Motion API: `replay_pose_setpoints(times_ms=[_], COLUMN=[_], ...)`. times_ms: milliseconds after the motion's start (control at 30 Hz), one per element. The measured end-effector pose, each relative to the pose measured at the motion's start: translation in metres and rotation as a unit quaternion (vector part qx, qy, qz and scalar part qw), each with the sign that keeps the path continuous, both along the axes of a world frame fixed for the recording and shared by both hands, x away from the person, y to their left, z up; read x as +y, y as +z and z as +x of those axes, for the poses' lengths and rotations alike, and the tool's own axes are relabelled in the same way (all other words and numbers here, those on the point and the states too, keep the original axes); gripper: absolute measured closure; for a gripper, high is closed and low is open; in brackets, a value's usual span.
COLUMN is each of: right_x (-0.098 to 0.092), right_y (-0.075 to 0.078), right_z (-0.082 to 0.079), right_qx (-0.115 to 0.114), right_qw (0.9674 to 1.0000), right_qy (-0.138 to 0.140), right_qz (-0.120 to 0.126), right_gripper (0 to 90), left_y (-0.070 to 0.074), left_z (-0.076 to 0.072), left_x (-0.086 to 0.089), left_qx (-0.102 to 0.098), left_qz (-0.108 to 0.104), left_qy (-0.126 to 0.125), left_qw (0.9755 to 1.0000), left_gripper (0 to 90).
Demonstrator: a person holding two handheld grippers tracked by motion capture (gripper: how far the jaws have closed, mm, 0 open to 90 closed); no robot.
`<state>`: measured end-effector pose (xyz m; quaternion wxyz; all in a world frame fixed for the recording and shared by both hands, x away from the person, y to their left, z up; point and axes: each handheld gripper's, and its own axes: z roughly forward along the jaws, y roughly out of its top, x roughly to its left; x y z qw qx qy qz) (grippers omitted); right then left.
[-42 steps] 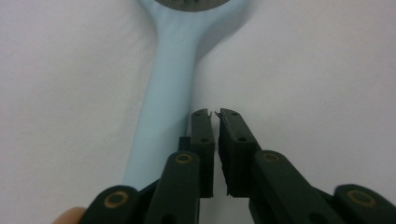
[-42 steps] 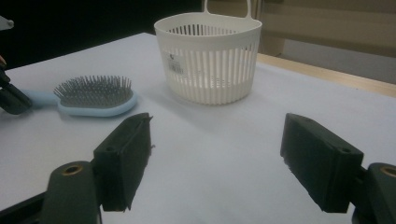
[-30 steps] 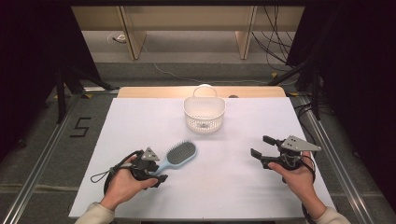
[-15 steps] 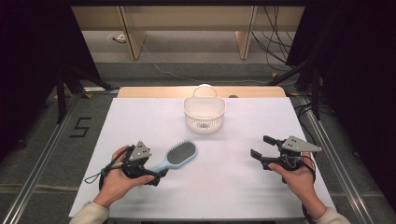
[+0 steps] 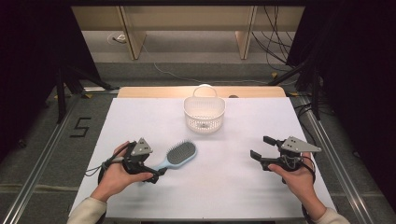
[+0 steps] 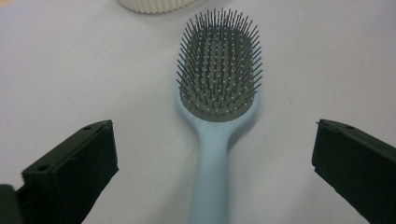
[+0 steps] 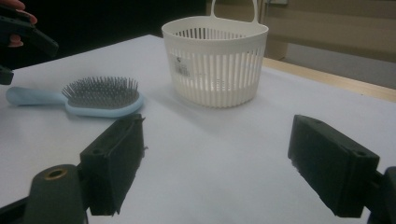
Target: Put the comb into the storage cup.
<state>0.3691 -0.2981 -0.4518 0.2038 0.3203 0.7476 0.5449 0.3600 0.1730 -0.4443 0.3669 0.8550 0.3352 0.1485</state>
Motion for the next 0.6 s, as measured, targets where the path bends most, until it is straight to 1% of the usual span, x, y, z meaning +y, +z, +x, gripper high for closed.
replay_pose_setpoints(times_ms=[100, 167, 267, 400, 467, 500, 600], right_x=[0.0, 0.0, 0.001, 0.001, 0.001, 0.001, 0.001], right_y=[0.0, 0.0, 0.0, 0.0, 0.0, 0.0, -0.001], right_z=[0.0, 0.0, -0.001, -0.001, 0.0, 0.0, 0.0], right_qx=[0.001, 0.001, -0.001, 0.0, 0.0, 0.0, 0.002], right_qw=[1.0, 1.0, 1.0, 1.0, 1.0, 1.0, 1.0], right_qy=[0.0, 0.0, 0.003, 0.003, 0.003, 0.003, 0.001], right_qz=[-0.001, -0.002, -0.004, -0.005, -0.005, -0.005, -0.004], right_gripper=[19.2, 19.0, 19.0, 18.9, 18.9, 18.9, 19.0], left_y=[0.001, 0.001, 0.001, 0.001, 0.002, 0.001, 0.001], left_z=[0.003, 0.004, 0.006, 0.009, 0.01, 0.012, 0.015], left_x=[-0.001, -0.002, -0.003, -0.004, -0.004, -0.004, -0.006], left_qx=[0.003, 0.004, 0.01, 0.017, 0.026, 0.033, 0.037], left_qz=[0.007, 0.006, 0.015, 0.031, 0.04, 0.049, 0.067], left_qy=[-0.007, -0.006, -0.012, -0.021, -0.028, -0.037, -0.041], left_qw=[0.9999, 1.0, 0.9998, 0.9991, 0.9985, 0.9976, 0.9962], left_gripper=[0.0, 0.0, 0.6, 3.7, 5.9, 6.0, 8.8])
